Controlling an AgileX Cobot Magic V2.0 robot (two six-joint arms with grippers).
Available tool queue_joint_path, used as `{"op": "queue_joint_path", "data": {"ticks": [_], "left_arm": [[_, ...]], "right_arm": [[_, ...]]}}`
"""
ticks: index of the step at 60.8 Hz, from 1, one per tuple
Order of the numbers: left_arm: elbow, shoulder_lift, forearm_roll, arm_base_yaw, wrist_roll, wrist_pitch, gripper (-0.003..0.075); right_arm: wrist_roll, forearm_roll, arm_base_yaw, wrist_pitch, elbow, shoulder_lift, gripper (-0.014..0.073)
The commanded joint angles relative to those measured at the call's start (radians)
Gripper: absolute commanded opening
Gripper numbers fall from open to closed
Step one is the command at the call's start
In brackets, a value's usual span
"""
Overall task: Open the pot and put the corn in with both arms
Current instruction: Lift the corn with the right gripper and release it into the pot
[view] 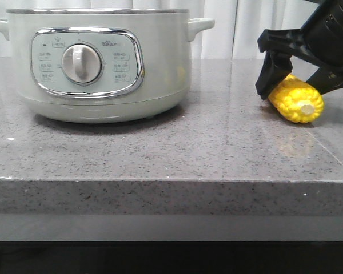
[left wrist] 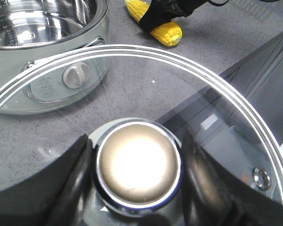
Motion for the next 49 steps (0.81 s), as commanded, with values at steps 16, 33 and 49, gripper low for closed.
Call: {"op": "queue_joint_path", "data": {"ticks": [16, 33, 49], "left_arm": [[-0.036, 0.0, -0.03, -0.006, 0.001, -0.141, 0.0115], [-0.036, 0.0, -0.03, -0.006, 0.001, -0.141, 0.0115], [-0.036, 0.0, -0.03, -0.006, 0.001, -0.141, 0.0115]], "right_arm": [[-0.008, 0.015, 0.002, -0.034, -0.061, -0.07, 0.0224], [-0.061, 0.015, 0.047, 0.002, -0.279, -0.146, 0.0225], [-0.12, 0.015, 0.261, 0.077, -0.569, -0.012, 0.0225]]}}
